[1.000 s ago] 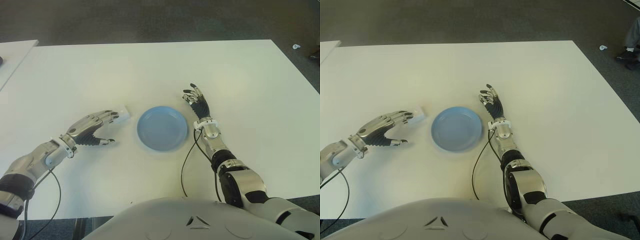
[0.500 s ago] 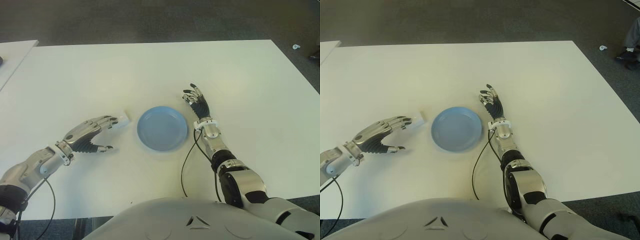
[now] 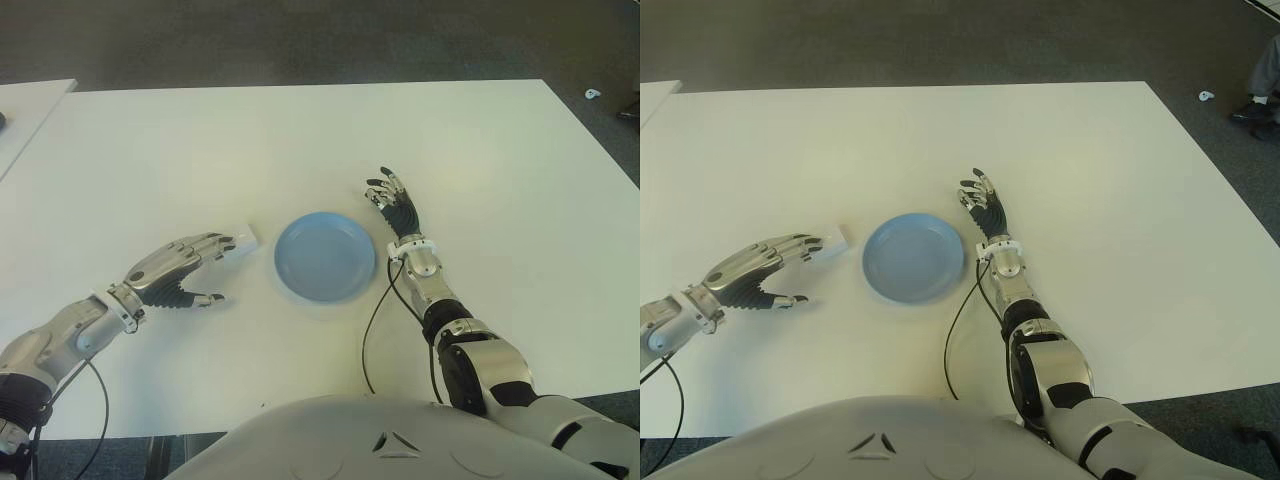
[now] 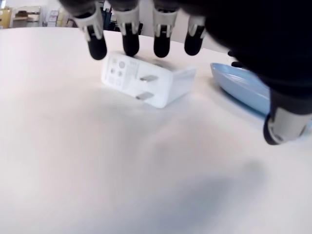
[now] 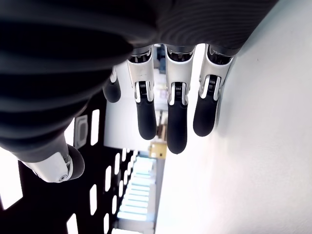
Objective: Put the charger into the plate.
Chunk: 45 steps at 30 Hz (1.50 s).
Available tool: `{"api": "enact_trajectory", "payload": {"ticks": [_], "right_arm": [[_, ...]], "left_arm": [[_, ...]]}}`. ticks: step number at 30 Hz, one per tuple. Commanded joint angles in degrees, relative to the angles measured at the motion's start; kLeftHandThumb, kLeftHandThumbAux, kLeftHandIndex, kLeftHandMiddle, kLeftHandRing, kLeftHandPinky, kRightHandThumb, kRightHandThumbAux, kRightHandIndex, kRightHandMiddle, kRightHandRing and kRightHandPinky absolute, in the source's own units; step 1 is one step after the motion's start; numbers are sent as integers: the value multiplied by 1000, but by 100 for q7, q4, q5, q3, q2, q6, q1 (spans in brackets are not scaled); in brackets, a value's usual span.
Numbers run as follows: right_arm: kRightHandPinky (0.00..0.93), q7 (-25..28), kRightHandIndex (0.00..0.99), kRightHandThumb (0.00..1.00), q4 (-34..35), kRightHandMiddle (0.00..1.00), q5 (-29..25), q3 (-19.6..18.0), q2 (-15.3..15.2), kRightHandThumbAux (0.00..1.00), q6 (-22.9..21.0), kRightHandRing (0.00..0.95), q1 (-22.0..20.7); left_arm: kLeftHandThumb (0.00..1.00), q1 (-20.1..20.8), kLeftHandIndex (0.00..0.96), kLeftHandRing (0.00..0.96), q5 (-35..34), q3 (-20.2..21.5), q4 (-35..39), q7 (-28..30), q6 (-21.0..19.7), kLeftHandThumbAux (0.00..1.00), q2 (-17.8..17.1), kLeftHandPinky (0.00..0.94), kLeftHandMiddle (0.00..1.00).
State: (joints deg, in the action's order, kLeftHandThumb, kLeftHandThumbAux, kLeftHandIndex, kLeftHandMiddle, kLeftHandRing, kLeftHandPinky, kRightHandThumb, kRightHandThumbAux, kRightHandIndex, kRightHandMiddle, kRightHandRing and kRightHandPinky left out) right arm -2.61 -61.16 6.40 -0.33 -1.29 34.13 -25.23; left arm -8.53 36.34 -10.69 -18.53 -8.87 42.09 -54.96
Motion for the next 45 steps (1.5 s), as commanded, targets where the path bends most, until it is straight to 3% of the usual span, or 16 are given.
{"api": "enact_trajectory", "payload": {"ticks": [1, 6, 12, 18, 31, 45], "right_arm": [[306, 39, 0, 63, -407, 275, -19, 2, 17, 547, -462, 332, 527], [299, 30, 0, 68, -388, 277, -7, 13, 15, 550, -454, 333, 538], [284, 34, 0, 80, -360, 272, 1, 22, 7, 546, -429, 328, 571], [279, 65, 0, 94, -356, 271, 2, 30, -4, 540, -378, 323, 593], [259, 66, 0, 121, -337, 272, 41, 79, -6, 539, -279, 314, 642], [276, 137, 0, 124, -352, 269, 50, 115, -46, 529, -185, 319, 659]], "left_arm": [[0, 82, 0, 0, 267, 107, 37, -258, -164, 454, 260, 0, 0], [5, 4, 0, 0, 543, 359, 114, -1037, -497, 438, 632, 0, 0], [128, 2, 0, 0, 794, 540, 198, -1904, -1077, 427, 1215, 0, 0], [244, 74, 0, 0, 849, 606, 203, -2471, -1394, 419, 1651, 1, 0], [361, 216, 0, 0, 888, 633, 151, -2864, -2071, 310, 2122, 13, 0], [305, 241, 0, 0, 1098, 425, 213, -2952, -2824, 245, 2454, 0, 0]]}}
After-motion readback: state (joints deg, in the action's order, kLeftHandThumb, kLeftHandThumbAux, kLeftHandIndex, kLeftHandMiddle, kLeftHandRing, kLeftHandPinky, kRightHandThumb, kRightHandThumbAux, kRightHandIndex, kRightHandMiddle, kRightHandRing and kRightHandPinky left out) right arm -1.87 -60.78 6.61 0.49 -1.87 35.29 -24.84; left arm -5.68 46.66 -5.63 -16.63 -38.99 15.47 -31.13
